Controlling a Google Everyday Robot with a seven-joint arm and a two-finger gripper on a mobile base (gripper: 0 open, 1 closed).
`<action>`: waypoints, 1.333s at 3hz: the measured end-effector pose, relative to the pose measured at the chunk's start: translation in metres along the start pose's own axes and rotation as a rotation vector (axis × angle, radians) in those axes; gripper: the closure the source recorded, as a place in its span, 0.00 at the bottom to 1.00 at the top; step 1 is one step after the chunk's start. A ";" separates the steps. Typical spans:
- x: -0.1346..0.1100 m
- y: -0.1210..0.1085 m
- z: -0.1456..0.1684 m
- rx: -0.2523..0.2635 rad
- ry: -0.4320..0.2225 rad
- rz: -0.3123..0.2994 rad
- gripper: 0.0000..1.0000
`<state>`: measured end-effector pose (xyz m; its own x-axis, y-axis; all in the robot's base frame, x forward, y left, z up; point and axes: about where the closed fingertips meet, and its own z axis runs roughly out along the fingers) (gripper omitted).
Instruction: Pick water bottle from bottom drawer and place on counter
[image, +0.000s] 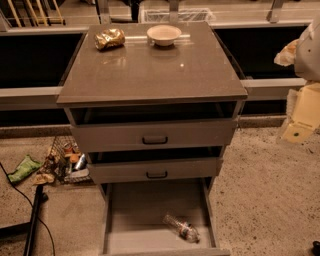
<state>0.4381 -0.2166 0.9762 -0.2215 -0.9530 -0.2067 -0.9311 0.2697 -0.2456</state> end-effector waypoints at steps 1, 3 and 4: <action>0.000 0.000 0.000 0.000 0.000 0.000 0.00; -0.001 0.035 0.080 -0.128 -0.108 0.034 0.00; -0.007 0.068 0.146 -0.189 -0.197 0.074 0.00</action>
Offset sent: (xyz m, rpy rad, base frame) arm -0.0047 0.0055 -0.0768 0.1257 0.1372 0.0057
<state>0.4192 -0.1718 0.8223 -0.2479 -0.8813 -0.4022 -0.9560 0.2897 -0.0457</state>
